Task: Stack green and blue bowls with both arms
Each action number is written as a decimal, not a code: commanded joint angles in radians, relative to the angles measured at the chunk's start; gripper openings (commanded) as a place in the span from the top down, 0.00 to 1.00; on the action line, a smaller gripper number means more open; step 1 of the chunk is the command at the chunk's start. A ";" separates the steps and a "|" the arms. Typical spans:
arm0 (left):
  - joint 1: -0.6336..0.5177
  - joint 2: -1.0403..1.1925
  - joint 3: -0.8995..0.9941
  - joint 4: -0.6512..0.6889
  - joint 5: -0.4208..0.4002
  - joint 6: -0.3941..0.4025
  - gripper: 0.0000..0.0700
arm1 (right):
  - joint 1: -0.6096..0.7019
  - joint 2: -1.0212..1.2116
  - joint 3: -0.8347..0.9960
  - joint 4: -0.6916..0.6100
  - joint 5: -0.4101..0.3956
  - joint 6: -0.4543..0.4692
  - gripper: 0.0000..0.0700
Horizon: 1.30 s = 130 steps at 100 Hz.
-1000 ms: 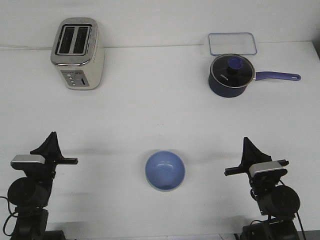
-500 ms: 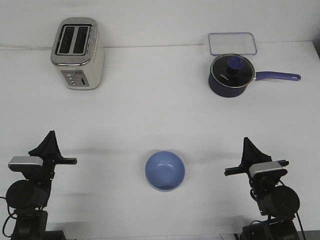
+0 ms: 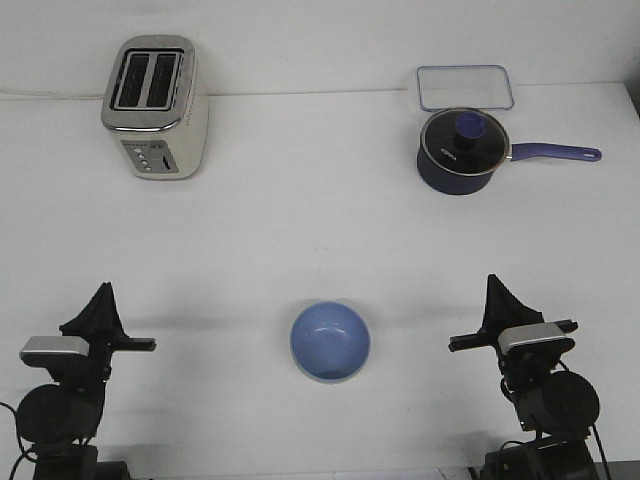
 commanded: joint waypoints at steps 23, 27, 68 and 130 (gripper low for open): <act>0.002 -0.251 -0.212 -0.010 -0.002 -0.003 0.98 | 0.002 0.000 0.004 0.012 0.000 0.009 1.00; 0.002 -0.282 -0.229 -0.024 -0.002 -0.003 0.98 | 0.002 0.000 0.004 0.012 0.000 0.009 1.00; 0.001 -0.317 -0.254 -0.074 -0.002 0.012 0.98 | 0.002 0.000 0.004 0.014 0.000 0.009 1.00; 0.001 -0.318 -0.253 -0.076 -0.002 0.005 0.98 | 0.002 0.000 0.004 0.014 0.000 0.009 1.00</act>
